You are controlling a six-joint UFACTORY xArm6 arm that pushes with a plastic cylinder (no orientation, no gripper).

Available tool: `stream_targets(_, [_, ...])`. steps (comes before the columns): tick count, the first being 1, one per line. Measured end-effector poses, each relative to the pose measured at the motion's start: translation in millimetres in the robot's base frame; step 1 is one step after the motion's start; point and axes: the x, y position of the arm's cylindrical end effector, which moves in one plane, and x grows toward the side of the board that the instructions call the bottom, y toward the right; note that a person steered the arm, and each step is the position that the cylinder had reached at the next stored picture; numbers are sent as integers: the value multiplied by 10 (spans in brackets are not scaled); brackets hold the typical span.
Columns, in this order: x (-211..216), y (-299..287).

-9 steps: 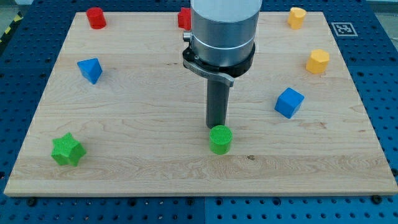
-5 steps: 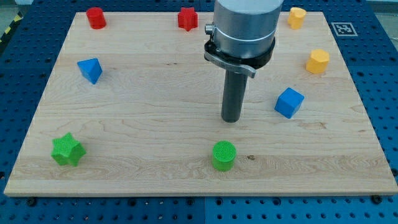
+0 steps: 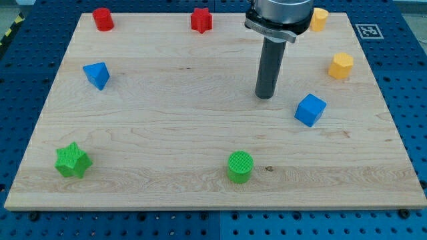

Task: Move the blue cube to the vertical bottom of the yellow hexagon

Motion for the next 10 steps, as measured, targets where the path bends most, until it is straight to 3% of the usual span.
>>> stream_targets(4, [757, 1335])
stream_targets(5, [814, 1366])
stream_targets(7, [393, 1543])
stream_targets(10, [941, 1727])
